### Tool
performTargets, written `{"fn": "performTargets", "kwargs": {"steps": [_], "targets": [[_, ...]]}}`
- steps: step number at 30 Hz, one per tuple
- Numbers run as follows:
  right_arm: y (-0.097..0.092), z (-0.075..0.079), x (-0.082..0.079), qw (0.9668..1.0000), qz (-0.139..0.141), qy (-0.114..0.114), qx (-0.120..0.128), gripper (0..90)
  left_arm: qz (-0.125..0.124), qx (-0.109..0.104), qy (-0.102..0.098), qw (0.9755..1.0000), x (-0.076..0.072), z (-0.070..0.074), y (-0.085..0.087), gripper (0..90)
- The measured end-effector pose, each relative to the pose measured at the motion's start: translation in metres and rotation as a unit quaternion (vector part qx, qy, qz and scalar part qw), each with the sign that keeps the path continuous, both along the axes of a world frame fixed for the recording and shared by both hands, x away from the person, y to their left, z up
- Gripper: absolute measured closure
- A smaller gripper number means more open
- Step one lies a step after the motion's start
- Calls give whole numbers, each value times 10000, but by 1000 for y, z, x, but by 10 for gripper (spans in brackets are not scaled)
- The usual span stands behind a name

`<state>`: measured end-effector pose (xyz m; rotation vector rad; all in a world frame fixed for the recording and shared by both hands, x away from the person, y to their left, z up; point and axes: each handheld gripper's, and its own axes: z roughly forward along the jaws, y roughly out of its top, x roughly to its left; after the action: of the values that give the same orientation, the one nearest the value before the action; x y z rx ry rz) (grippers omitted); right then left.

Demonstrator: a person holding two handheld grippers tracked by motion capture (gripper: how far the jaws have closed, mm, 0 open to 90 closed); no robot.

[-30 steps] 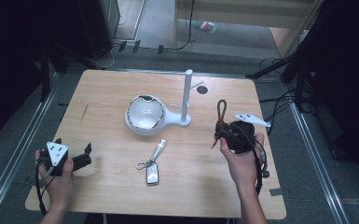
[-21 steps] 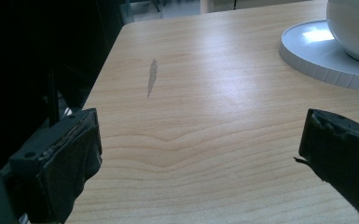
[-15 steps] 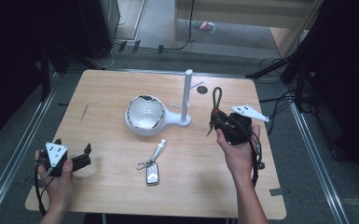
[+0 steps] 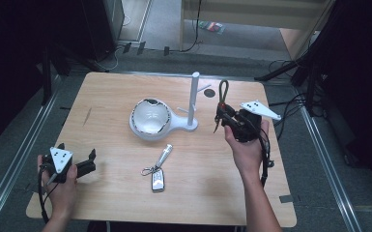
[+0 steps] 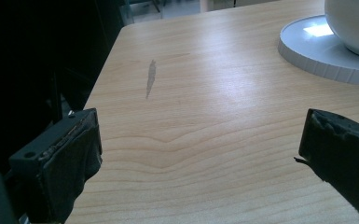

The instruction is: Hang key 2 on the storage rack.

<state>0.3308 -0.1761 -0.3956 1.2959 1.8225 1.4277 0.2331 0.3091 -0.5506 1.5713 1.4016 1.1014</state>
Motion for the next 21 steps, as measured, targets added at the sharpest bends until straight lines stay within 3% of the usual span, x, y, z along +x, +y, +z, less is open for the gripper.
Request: {"fn": "performTargets", "kwargs": {"steps": [6,21], "targets": [[3,-2,6,10000,91,-18,-17,706,-7,-59,2,10000,0,0,1,0],[10,-13,30,9996,223,198,-21,705,-8,-96,19,10000,0,0,2,0]]}}
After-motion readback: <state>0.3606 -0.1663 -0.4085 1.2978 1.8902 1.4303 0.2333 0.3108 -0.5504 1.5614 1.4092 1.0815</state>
